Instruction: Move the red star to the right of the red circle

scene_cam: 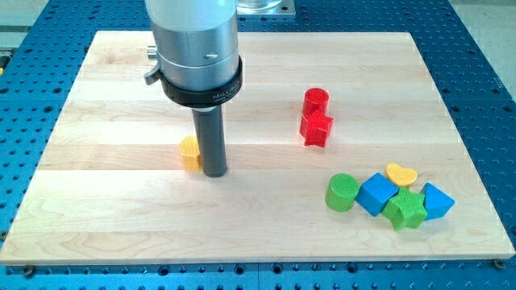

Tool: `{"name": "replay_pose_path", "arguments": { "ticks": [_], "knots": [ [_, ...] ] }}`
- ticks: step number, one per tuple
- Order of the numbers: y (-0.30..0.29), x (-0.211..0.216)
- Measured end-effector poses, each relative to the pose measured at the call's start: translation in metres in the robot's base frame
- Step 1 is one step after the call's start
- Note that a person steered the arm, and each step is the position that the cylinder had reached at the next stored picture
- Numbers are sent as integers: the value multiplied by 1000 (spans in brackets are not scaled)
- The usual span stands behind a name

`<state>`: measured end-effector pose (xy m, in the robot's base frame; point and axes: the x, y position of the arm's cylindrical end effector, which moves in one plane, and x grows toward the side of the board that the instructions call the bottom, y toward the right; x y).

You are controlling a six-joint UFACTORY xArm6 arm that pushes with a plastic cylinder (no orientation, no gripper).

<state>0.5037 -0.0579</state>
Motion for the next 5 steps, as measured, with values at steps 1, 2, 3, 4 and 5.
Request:
{"name": "replay_pose_path", "arguments": {
  "ticks": [1, 2, 3, 4, 5],
  "knots": [
    [1, 0],
    [64, -10],
    [116, -30],
    [123, -57],
    [134, -59]
  ]
}}
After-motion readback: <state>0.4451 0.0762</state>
